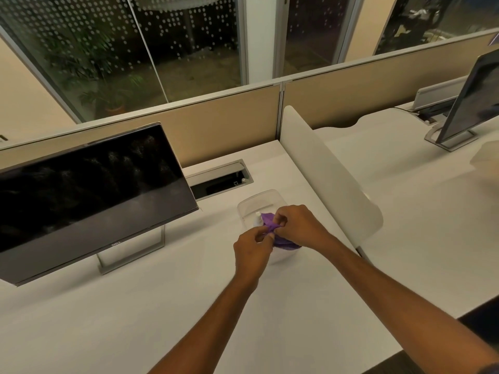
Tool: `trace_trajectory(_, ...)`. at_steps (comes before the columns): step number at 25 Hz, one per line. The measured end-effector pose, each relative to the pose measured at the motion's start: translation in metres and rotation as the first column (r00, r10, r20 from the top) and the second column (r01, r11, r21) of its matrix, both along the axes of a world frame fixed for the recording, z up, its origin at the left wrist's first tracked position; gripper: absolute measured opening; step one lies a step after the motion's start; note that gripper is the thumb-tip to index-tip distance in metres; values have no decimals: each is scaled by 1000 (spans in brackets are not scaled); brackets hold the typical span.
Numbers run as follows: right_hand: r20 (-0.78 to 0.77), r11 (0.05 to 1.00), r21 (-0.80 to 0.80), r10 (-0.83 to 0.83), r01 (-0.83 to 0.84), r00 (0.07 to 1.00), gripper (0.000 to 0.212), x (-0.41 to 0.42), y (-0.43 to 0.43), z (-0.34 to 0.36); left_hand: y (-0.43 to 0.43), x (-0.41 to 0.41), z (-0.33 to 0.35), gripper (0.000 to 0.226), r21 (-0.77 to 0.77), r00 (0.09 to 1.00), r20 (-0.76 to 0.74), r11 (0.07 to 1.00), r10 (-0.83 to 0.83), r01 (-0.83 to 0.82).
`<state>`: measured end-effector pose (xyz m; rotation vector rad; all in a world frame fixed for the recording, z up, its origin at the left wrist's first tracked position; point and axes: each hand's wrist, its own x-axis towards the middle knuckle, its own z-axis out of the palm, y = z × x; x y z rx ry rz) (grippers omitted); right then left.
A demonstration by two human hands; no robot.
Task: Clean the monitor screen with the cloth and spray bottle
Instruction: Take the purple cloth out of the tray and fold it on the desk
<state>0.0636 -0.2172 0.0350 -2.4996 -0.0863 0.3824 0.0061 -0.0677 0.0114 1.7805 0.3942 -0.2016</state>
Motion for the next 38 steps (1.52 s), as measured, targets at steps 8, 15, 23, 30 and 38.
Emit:
trace_trajectory(8, 109, 983, 42, 173, -178, 979, 33, -83, 23, 3, 28, -49, 28, 24, -320, 991, -96, 940, 91, -117)
trace_trajectory(15, 488, 892, -395, 405, -218, 773, 57, -138, 54, -16, 69, -87, 19, 20, -257, 984, -167, 961, 58, -101)
trace_trajectory(23, 612, 895, -359, 440, -266, 657, 44, -163, 76, 32, 144, -103, -15, 36, -439, 874, -485, 854, 36, -279)
trace_trajectory(30, 721, 829, -284, 516, -482, 463, 24, -183, 127, 72, 210, -126, -27, 76, -685, 810, -566, 636, -155, -357)
trace_trajectory(38, 698, 709, -281, 614, -647, 370, 37, -192, 178, 37, 310, -163, -25, 33, -531, 931, -360, 807, 60, -257)
